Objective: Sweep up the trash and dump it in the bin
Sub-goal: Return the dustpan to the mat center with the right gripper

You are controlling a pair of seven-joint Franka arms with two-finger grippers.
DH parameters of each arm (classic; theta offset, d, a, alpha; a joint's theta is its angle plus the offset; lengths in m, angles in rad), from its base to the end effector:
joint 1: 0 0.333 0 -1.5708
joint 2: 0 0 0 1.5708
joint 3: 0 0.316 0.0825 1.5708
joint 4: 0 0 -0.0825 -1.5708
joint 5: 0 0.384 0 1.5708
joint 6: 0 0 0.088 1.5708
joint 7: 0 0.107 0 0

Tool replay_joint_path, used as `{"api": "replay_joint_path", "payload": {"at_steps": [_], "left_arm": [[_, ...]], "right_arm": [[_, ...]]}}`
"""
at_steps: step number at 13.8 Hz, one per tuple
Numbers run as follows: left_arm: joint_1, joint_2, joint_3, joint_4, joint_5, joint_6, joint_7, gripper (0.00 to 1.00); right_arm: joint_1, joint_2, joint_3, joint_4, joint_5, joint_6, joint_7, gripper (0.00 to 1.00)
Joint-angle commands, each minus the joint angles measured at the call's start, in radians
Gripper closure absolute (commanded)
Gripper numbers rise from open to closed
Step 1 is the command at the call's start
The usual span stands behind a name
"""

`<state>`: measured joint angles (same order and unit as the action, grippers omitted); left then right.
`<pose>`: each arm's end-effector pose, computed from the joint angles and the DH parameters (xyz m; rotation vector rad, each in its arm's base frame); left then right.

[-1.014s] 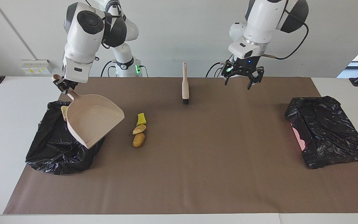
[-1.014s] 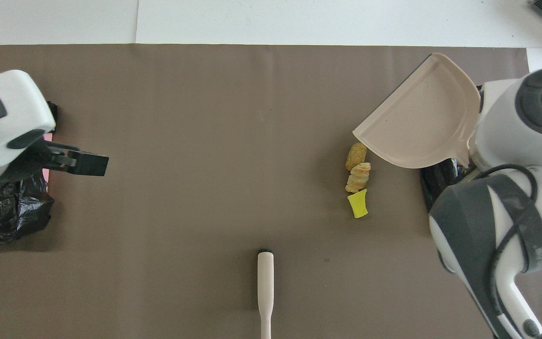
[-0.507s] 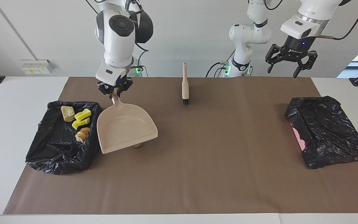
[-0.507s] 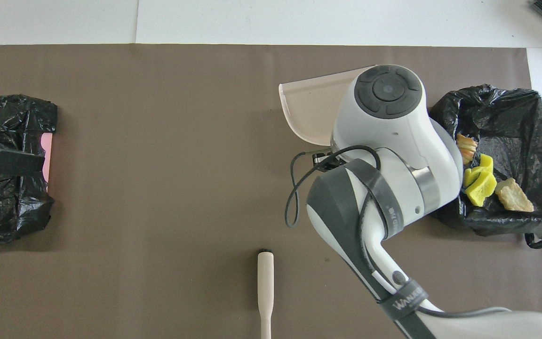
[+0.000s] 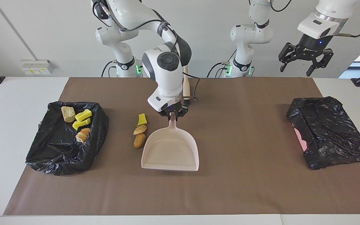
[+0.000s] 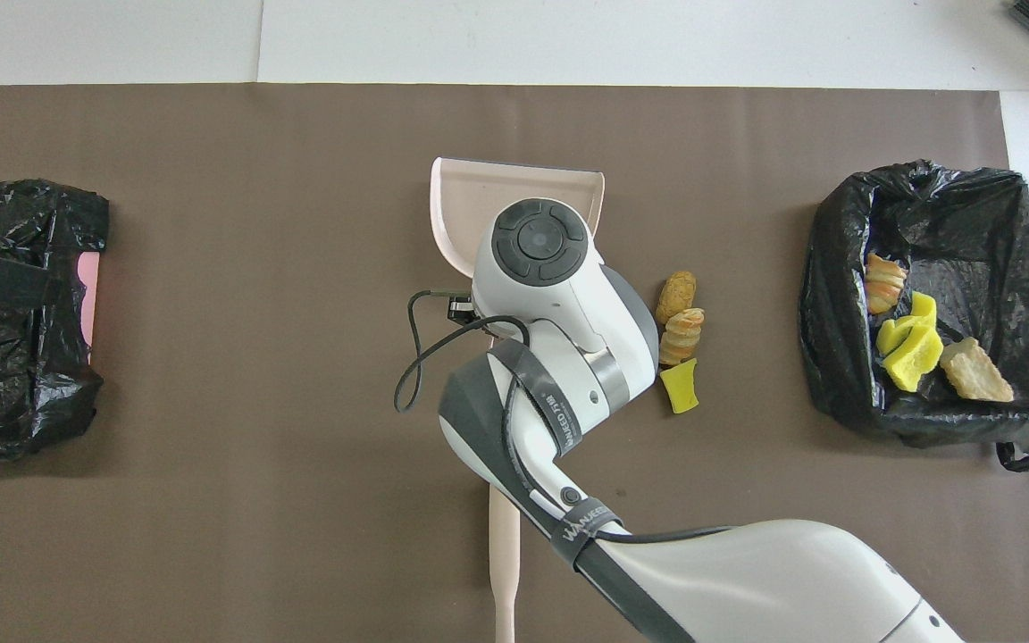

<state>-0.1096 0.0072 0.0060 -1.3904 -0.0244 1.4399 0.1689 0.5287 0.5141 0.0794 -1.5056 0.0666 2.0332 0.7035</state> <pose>0.5381 -0.0588 0.6927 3.0885 -0.4293 0.0671 0.5760 0.3950 0.3706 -3.0464 0.2063 0.0741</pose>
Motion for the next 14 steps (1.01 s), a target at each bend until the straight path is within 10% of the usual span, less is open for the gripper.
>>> {"api": "replay_joint_path", "payload": {"at_steps": [1, 5, 10, 14], "left_arm": [[0.013, 0.017, -0.012, 0.039, 0.003, -0.070, 0.004, 0.00], [0.011, -0.022, -0.017, 0.007, 0.017, -0.072, -0.002, 0.00], [0.011, -0.032, -0.018, -0.002, 0.020, -0.078, -0.048, 0.00], [0.011, -0.032, -0.017, -0.002, 0.020, -0.072, -0.046, 0.00]], "right_arm": [[-0.007, -0.008, 0.000, -0.019, 0.071, 0.016, 0.008, 1.00], [0.023, -0.008, 0.000, -0.079, 0.075, 0.076, 0.008, 0.85], [0.025, -0.035, 0.000, -0.082, 0.001, 0.019, -0.012, 0.00], [0.025, -0.194, 0.000, -0.161, 0.001, -0.097, -0.018, 0.00]]}}
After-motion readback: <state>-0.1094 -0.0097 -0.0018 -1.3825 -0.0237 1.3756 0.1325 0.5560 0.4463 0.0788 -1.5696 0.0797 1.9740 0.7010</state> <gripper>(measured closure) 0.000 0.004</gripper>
